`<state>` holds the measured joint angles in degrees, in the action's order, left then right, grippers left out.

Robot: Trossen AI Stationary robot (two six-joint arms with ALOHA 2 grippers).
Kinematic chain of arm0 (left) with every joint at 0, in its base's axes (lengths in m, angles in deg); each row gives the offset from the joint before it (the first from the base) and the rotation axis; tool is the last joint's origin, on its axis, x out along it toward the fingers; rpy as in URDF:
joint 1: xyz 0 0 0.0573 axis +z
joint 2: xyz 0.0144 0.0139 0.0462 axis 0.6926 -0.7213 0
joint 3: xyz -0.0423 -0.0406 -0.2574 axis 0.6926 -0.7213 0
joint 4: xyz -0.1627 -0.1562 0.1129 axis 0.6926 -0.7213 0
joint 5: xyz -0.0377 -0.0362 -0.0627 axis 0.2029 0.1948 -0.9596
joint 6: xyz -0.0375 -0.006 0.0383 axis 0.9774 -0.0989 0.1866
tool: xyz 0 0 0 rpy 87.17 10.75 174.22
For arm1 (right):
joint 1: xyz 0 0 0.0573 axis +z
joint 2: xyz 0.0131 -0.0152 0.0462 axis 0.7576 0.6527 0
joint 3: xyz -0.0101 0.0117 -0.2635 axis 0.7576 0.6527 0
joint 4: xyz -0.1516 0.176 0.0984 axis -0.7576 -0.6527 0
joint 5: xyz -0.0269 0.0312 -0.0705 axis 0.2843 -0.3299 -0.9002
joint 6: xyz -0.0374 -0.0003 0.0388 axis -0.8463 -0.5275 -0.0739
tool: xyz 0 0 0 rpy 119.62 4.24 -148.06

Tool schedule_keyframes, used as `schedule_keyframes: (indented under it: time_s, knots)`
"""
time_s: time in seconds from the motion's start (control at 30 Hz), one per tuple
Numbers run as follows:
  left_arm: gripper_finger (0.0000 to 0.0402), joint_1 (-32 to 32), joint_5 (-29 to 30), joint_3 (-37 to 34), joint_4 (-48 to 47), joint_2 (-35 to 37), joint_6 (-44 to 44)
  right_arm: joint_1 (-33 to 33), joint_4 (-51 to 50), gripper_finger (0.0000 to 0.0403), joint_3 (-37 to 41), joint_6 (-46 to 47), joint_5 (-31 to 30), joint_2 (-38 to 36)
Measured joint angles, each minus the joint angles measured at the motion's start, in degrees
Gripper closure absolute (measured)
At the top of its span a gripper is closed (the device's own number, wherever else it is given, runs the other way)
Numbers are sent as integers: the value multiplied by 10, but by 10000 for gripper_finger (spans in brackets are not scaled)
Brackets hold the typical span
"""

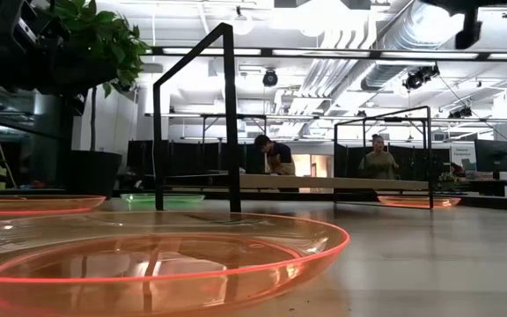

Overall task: Place and stack plates onto a shelf
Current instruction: Put the top right orange plate on the shelf

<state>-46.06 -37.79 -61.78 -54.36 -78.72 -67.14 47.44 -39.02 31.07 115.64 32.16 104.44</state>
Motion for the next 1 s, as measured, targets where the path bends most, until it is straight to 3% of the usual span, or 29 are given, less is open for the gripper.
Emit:
schedule_keyframes:
  time_s: [0.1, 0.2, 0.3, 0.4, 0.73, 0.87, 1.0]
  knots:
    - [401, 0, 0, 0, 0, 0, 0, -38, -184, 402, -112, -4, -91, 67]
    - [401, 0, 0, 0, 0, 0, 0, -99, -382, 402, -215, 50, -108, 138]
    - [401, 0, 0, 0, 0, 0, 0, -184, -577, 391, -294, 136, -63, 205]
    - [401, 0, 0, 0, 0, 0, 0, -281, -704, 358, -333, 216, 16, 262]
    - [401, 0, 0, 0, 0, 0, 0, -563, -768, 200, -293, 273, 274, 390]
    - [401, 0, 0, 0, 0, 0, 0, -625, -769, 176, -255, 269, 373, 427]
    - [401, 0, 0, 0, 0, 0, 0, -646, -754, 174, -208, 265, 432, 446]
